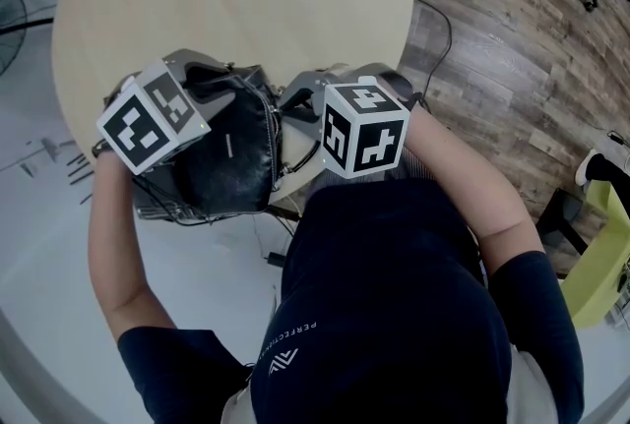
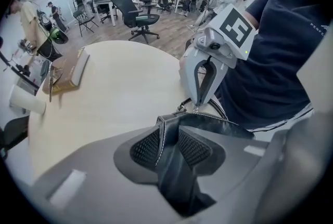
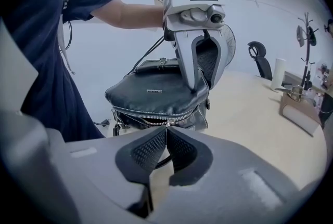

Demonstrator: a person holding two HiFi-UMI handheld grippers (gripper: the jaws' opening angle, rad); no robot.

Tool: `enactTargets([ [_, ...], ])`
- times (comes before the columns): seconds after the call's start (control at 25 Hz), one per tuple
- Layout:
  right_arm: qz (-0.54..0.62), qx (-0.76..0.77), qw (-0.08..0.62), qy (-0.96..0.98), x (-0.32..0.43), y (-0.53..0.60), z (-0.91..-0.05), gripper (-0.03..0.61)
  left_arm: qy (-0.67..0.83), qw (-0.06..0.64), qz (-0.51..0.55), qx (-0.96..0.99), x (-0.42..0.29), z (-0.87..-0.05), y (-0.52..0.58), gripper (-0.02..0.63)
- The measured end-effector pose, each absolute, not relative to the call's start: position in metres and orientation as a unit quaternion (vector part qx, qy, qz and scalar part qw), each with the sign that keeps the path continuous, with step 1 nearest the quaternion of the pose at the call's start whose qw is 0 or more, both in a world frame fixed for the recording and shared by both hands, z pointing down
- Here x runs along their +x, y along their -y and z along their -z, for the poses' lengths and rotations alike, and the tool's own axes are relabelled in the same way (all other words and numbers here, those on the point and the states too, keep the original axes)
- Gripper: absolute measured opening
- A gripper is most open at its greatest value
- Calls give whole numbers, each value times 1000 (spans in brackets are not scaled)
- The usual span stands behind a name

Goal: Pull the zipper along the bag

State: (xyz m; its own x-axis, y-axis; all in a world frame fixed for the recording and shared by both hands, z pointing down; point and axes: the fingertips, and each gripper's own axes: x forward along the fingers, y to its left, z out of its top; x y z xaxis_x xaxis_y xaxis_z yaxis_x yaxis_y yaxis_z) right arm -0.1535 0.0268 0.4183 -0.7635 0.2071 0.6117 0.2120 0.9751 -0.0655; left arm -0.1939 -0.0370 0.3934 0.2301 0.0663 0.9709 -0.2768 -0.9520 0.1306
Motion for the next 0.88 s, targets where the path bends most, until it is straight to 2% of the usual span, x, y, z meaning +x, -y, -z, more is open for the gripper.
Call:
enactTargets([
  [0.36,4,-77,323,943,-162,-24,-407,12,150,133,-602,773,-204,-380,46,130],
  [0.88,32,-134,348,927,-161,-40,-409,12,153,156,-598,771,-207,-383,47,132],
])
